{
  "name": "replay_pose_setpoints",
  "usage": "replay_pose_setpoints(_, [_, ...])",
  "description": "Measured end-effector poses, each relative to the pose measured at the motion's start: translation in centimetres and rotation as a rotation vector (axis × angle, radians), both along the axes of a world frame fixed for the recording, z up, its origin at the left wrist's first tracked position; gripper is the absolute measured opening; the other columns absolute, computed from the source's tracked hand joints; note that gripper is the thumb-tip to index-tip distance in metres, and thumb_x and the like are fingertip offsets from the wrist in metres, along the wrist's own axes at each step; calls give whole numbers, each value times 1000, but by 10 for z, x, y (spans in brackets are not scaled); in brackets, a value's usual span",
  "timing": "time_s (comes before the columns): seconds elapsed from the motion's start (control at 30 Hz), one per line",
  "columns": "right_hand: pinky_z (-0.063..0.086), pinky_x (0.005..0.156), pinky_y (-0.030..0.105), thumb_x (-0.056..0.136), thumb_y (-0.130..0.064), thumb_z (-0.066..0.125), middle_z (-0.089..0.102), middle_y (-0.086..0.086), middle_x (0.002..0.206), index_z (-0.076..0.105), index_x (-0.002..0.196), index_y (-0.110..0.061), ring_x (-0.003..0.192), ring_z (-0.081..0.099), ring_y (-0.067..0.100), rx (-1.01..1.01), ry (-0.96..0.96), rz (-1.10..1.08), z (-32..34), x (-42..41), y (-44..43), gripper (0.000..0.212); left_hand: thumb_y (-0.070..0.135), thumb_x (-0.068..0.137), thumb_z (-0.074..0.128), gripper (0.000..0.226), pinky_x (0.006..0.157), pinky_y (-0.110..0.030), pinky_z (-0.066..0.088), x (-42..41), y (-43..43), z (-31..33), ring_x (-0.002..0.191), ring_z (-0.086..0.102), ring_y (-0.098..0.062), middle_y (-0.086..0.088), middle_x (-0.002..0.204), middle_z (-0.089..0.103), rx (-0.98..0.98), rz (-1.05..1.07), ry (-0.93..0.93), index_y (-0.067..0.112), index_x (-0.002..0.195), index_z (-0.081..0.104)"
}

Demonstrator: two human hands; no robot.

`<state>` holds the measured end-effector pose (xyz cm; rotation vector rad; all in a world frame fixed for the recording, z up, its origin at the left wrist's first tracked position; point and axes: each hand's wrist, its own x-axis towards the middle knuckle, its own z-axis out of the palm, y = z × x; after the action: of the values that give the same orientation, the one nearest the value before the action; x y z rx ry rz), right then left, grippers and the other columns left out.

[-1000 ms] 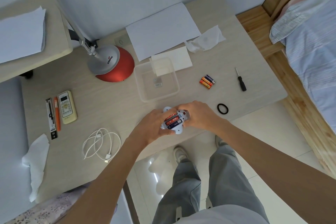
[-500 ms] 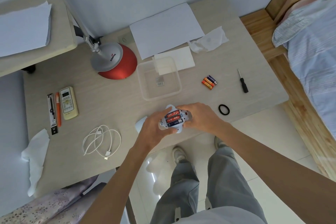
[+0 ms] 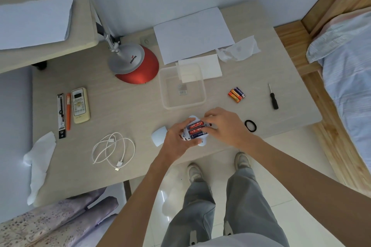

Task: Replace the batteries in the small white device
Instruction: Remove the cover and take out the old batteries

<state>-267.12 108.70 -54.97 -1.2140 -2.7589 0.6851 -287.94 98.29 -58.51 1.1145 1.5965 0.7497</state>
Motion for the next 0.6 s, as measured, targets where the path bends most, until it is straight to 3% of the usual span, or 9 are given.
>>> replay_pose_setpoints(0.1, [58, 72, 39, 95, -40, 71, 74, -3, 107, 82, 110, -19, 97, 66, 20, 128, -20, 92, 4, -9, 3, 28, 43, 76, 95, 79, 98, -38, 64, 1, 2, 2, 118, 72, -16, 5, 130, 72, -7, 3, -30, 33, 147, 61])
replay_pose_setpoints(0.3, [56, 62, 38, 88, -24, 81, 69, 0, 89, 79, 88, -15, 84, 62, 22, 216, -135, 176, 4, -22, 10, 10, 17, 74, 99, 79, 98, -29, 62, 1, 6, 2, 111, 74, -11, 2, 125, 76, -28, 29, -90, 20, 145, 65])
replay_pose_setpoints(0.4, [56, 61, 36, 79, -13, 84, 66, 3, 93, 76, 92, -12, 87, 62, 23, 209, -165, 253, 12, -24, 15, 15, 13, 73, 99, 78, 98, -31, 62, 2, 7, 2, 112, 75, -13, 0, 125, 76, -18, 37, -100, 20, 143, 66])
replay_pose_setpoints(0.5, [57, 63, 34, 75, -13, 87, 64, 3, 103, 72, 103, -11, 94, 62, 22, 195, -186, 320, 15, -23, 18, 32, 12, 72, 99, 80, 100, -39, 62, 1, 6, 3, 115, 75, -18, -2, 127, 77, -22, 52, -134, 19, 144, 66])
replay_pose_setpoints(0.6, [57, 62, 34, 82, -17, 86, 61, 1, 105, 69, 103, -12, 97, 60, 20, 172, -154, 298, 22, -16, 20, 28, 10, 70, 100, 78, 101, -41, 62, 1, 6, 4, 115, 76, -19, -1, 126, 77, -39, 70, -182, 22, 140, 69])
